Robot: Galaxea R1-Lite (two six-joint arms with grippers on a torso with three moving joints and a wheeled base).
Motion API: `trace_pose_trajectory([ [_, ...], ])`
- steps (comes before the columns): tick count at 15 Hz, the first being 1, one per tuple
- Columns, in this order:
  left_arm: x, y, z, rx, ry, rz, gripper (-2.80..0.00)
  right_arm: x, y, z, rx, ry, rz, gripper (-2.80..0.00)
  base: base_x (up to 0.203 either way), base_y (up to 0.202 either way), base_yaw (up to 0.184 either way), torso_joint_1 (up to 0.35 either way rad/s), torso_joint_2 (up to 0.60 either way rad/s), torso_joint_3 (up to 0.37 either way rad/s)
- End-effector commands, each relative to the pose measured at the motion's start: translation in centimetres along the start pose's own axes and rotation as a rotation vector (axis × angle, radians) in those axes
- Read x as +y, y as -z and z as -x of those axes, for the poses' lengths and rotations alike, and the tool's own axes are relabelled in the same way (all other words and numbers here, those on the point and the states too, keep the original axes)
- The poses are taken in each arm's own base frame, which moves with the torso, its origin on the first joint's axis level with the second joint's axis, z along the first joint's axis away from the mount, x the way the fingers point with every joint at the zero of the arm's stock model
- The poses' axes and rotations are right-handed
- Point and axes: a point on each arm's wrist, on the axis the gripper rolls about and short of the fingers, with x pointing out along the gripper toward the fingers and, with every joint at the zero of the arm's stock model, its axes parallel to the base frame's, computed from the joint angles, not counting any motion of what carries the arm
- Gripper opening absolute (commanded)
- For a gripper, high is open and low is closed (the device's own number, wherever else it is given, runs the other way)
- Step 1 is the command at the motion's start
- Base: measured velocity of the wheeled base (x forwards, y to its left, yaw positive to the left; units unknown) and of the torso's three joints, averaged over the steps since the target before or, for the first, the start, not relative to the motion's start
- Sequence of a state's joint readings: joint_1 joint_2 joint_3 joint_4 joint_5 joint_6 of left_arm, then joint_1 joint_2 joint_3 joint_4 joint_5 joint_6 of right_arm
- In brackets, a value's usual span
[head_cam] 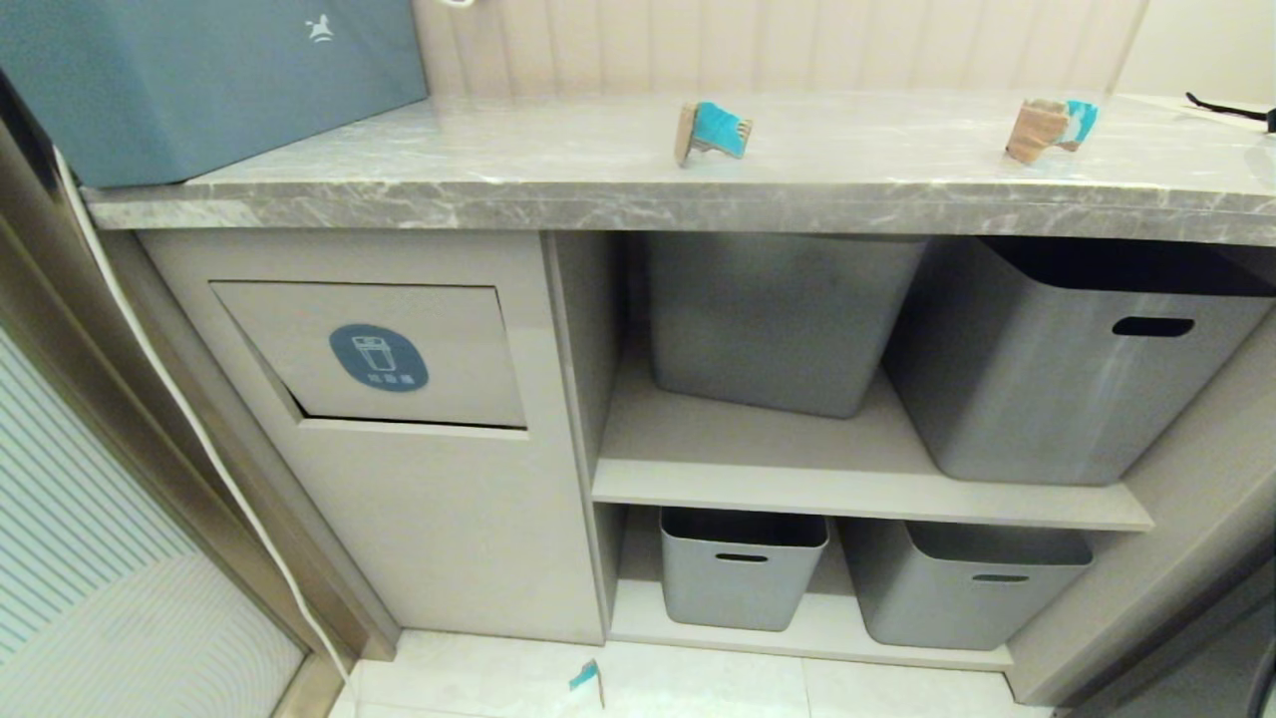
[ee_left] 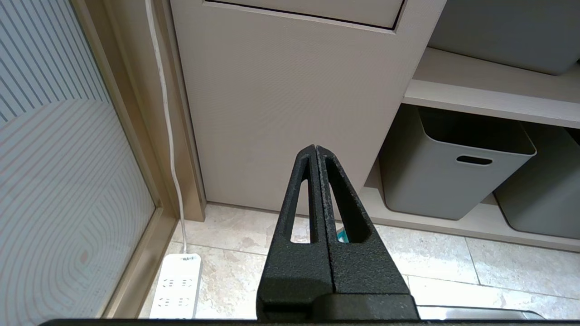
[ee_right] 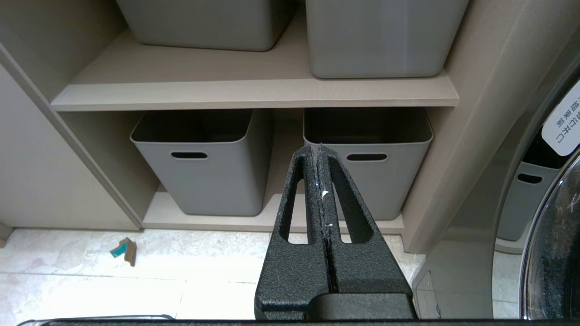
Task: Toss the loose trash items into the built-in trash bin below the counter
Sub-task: Pick up the garbage
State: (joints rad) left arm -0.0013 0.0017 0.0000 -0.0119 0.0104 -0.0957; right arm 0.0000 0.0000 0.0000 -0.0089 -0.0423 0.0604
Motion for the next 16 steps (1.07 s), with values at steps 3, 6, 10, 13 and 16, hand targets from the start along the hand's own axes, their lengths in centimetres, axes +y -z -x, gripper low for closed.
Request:
trace_pose_trajectory([
  [3, 0.01, 0.05, -0.01, 0.001, 0.000, 0.001, -2.80, 0.00, 0.04, -0.01, 0.001, -0.001, 0.001, -2.80, 0.000, 0.000, 0.000, 0.000, 0.00, 0.000],
  [6, 0.00, 0.04, -0.01, 0.001, 0.000, 0.000, -2.80, 0.00, 0.04, -0.01, 0.001, 0.000, 0.001, -2.80, 0.000, 0.000, 0.000, 0.000, 0.00, 0.000],
  [10, 0.00, 0.04, -0.01, 0.001, 0.000, 0.001, -2.80, 0.00, 0.04, -0.01, 0.001, 0.001, -0.001, -2.80, 0.000, 0.000, 0.000, 0.000, 0.00, 0.000],
  [13, 0.00, 0.04, -0.01, 0.001, 0.000, 0.002, -2.80, 0.00, 0.04, -0.01, 0.001, -0.001, 0.000, -2.80, 0.000, 0.000, 0.000, 0.000, 0.00, 0.000],
  [16, 0.00, 0.04, -0.01, 0.001, 0.000, 0.002, -2.80, 0.00, 0.04, -0.01, 0.001, 0.001, 0.002, -2.80, 0.000, 0.000, 0.000, 0.046, -0.23, -0.187],
])
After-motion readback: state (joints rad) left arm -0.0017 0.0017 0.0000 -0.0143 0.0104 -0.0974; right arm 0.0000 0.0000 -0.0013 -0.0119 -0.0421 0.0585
